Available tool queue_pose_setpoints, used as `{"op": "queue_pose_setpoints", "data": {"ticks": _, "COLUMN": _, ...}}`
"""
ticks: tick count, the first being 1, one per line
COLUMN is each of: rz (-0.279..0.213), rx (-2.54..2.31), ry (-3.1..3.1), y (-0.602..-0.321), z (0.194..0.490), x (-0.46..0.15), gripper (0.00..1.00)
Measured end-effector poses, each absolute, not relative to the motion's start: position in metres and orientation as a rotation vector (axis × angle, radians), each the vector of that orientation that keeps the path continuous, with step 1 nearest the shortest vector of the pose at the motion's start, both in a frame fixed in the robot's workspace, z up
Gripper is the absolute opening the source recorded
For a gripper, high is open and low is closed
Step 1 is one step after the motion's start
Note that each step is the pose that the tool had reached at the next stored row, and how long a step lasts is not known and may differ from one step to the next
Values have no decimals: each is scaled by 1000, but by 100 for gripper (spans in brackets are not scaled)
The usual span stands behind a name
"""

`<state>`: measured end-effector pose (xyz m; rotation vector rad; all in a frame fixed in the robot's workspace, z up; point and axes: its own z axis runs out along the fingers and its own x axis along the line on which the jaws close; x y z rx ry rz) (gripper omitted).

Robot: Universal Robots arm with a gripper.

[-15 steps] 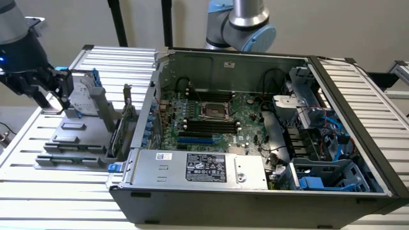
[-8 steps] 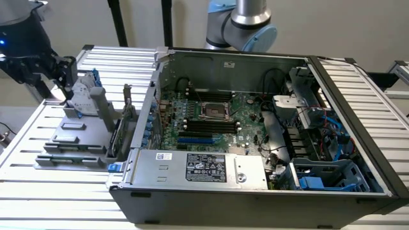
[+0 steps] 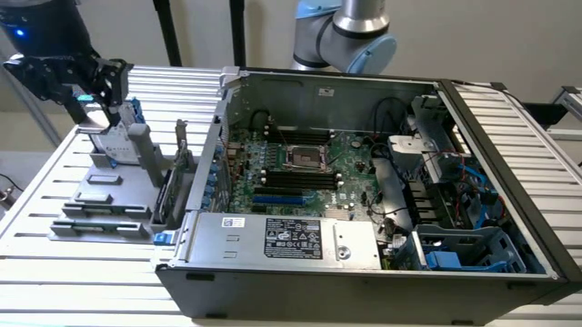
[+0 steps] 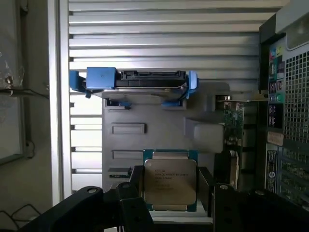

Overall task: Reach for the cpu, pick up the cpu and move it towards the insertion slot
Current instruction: 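Pick up the cpu and move it towards the insertion slot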

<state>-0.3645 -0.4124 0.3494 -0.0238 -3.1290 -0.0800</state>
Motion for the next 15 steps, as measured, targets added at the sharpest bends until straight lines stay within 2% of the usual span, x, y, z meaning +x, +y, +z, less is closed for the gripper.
{"op": "queue_pose_setpoints", "data": {"ticks": 15, "rz": -123, "rx": -24, "ry": -3124, "y": -412, "z": 376, "x": -297, "gripper": 54}}
